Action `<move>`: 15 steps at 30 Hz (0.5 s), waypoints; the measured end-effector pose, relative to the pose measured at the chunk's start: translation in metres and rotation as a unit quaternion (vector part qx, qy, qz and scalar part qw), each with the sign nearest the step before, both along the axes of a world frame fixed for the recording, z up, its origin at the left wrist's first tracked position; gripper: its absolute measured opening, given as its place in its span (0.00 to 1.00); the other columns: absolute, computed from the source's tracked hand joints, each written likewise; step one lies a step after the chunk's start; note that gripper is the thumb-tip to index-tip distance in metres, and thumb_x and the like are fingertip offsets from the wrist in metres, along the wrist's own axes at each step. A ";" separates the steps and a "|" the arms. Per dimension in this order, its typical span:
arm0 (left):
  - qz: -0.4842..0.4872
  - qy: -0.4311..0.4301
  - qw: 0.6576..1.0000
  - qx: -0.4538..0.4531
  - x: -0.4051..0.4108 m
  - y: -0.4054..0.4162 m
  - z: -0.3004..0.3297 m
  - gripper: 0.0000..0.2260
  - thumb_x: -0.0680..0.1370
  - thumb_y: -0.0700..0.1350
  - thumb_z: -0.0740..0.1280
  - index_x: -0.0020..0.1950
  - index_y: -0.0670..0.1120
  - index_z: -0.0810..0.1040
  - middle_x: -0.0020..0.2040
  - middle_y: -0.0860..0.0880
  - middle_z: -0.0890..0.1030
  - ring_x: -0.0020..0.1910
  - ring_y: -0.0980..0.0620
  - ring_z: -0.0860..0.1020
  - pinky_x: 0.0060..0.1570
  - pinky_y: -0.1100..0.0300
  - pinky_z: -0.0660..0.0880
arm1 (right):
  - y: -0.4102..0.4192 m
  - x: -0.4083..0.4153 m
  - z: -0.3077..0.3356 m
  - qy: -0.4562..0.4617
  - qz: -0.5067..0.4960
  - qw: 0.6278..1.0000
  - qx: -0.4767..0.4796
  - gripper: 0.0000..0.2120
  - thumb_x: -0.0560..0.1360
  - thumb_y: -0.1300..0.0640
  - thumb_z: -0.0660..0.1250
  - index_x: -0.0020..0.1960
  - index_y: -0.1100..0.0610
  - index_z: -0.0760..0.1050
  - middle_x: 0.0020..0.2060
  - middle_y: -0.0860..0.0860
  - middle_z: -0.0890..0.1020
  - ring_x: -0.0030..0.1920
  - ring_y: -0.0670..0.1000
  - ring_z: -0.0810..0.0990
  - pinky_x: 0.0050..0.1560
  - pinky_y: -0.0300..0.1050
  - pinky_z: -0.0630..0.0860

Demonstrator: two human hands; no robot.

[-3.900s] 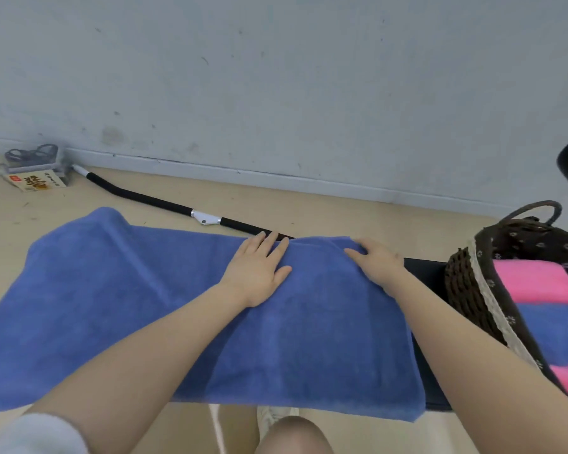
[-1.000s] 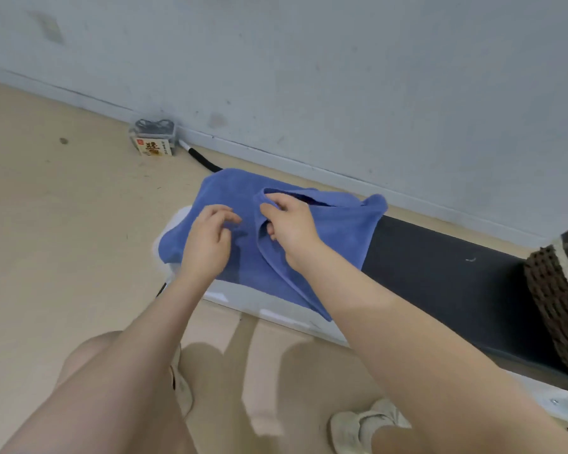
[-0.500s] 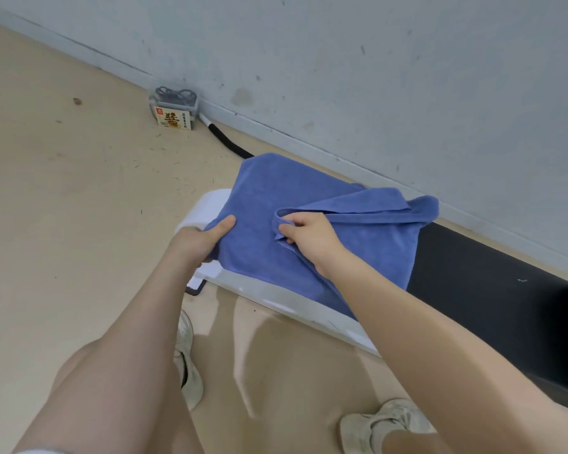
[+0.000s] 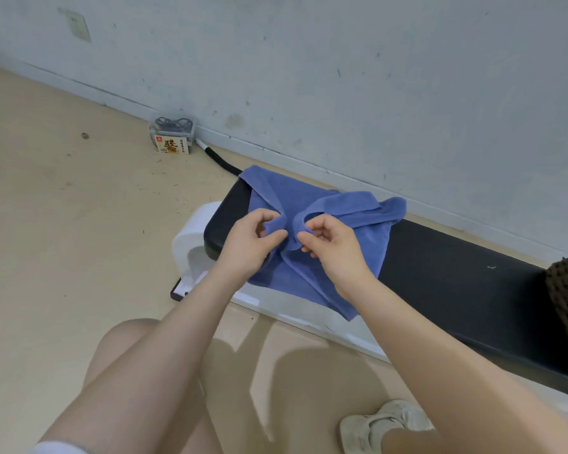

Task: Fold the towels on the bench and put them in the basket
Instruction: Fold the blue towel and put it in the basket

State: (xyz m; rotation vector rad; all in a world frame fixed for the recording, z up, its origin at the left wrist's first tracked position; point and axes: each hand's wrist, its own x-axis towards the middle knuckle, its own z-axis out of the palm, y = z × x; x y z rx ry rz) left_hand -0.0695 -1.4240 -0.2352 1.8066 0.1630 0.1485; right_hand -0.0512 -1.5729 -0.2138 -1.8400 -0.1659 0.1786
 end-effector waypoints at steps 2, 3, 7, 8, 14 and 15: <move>0.003 -0.028 1.000 -0.009 -0.003 -0.018 0.005 0.10 0.74 0.39 0.68 0.43 0.55 0.76 0.37 0.57 0.79 0.33 0.64 0.75 0.39 0.70 0.73 | -0.011 -0.005 0.006 -0.012 -0.027 1.000 -0.011 0.08 0.74 0.64 0.67 0.38 0.55 0.73 0.32 0.48 0.78 0.32 0.42 0.75 0.37 0.33 0.73; -0.003 -0.033 0.999 -0.011 -0.004 -0.027 0.005 0.09 0.74 0.39 0.68 0.44 0.54 0.77 0.38 0.58 0.80 0.35 0.65 0.77 0.40 0.70 0.74 | -0.016 -0.008 0.008 -0.016 -0.039 0.999 -0.025 0.08 0.74 0.63 0.68 0.38 0.54 0.73 0.32 0.47 0.78 0.33 0.43 0.76 0.38 0.35 0.73; -0.010 -0.031 0.999 -0.004 -0.012 -0.060 0.003 0.05 0.76 0.41 0.67 0.49 0.45 0.82 0.36 0.56 0.81 0.34 0.65 0.77 0.39 0.69 0.72 | -0.033 -0.018 0.011 -0.041 -0.067 0.993 -0.084 0.10 0.75 0.59 0.67 0.36 0.51 0.74 0.31 0.44 0.79 0.34 0.40 0.77 0.38 0.30 0.72; -0.003 -0.032 0.999 -0.004 -0.014 -0.066 0.002 0.05 0.76 0.41 0.67 0.49 0.45 0.83 0.34 0.56 0.81 0.32 0.66 0.76 0.38 0.70 0.70 | -0.037 -0.021 0.011 -0.046 -0.074 0.992 -0.092 0.09 0.75 0.59 0.67 0.36 0.52 0.75 0.30 0.44 0.79 0.33 0.40 0.77 0.36 0.28 0.71; 0.016 -0.038 0.998 0.042 -0.024 -0.087 0.001 0.07 0.76 0.42 0.67 0.50 0.45 0.83 0.37 0.54 0.82 0.35 0.68 0.77 0.39 0.73 0.72 | -0.055 -0.037 0.013 0.002 -0.097 0.994 -0.058 0.11 0.77 0.61 0.64 0.38 0.52 0.79 0.32 0.49 0.82 0.38 0.47 0.81 0.45 0.40 0.79; 0.019 -0.041 0.998 0.042 -0.025 -0.089 0.002 0.07 0.76 0.42 0.67 0.50 0.45 0.84 0.38 0.54 0.82 0.36 0.69 0.77 0.40 0.74 0.72 | -0.055 -0.038 0.014 0.023 -0.104 0.994 -0.034 0.11 0.76 0.62 0.64 0.38 0.52 0.78 0.34 0.51 0.83 0.38 0.48 0.83 0.45 0.41 0.80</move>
